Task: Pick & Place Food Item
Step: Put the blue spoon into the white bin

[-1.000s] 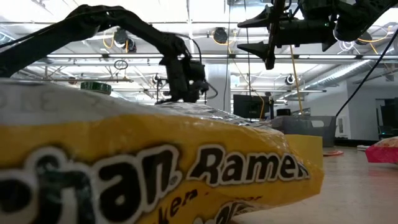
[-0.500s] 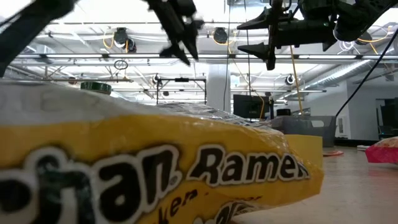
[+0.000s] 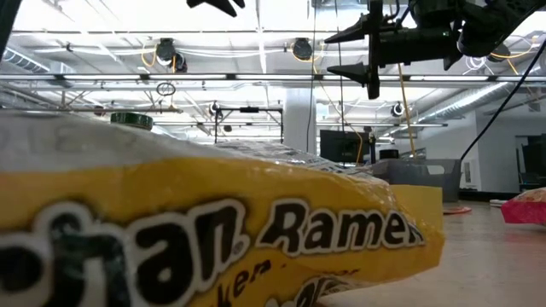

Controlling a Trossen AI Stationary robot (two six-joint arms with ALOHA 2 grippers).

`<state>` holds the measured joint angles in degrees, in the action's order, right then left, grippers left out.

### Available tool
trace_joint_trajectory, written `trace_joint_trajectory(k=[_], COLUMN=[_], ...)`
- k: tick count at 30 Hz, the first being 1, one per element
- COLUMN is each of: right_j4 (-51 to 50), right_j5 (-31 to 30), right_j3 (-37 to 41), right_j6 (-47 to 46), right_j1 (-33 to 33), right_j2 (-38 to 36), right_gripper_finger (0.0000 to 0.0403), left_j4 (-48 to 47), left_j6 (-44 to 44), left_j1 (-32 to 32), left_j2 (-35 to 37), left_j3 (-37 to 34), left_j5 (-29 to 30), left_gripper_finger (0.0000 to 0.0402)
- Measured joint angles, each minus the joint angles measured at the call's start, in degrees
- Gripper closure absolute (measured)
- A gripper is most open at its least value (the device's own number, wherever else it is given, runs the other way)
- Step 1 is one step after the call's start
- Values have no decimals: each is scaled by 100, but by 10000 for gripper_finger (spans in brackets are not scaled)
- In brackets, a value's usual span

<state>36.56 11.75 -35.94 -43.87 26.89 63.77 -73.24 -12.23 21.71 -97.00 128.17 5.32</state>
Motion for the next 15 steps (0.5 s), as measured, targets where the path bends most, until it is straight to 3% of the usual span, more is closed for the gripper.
trace_joint_trajectory(k=[3, 6, 11, 15], right_j4=[0, 0, -4, -157], right_j5=[0, 2, -13, -535], right_j3=[0, 0, 0, 0], right_j6=[-201, -319, -357, -319], right_j1=[0, -2, -37, -190], right_j2=[0, 0, 0, 0], right_gripper_finger=[149, 149, 149, 149], left_j4=[352, 1276, 3309, 4692], left_j6=[-16, -249, -870, -1424], left_j1=[-180, -281, -445, -721], left_j2=[402, 1033, 2221, 3136], left_j3=[-923, -2396, -5003, -6635], left_j5=[118, -69, -867, -1556], left_gripper_finger=[245, 245, 245, 245])
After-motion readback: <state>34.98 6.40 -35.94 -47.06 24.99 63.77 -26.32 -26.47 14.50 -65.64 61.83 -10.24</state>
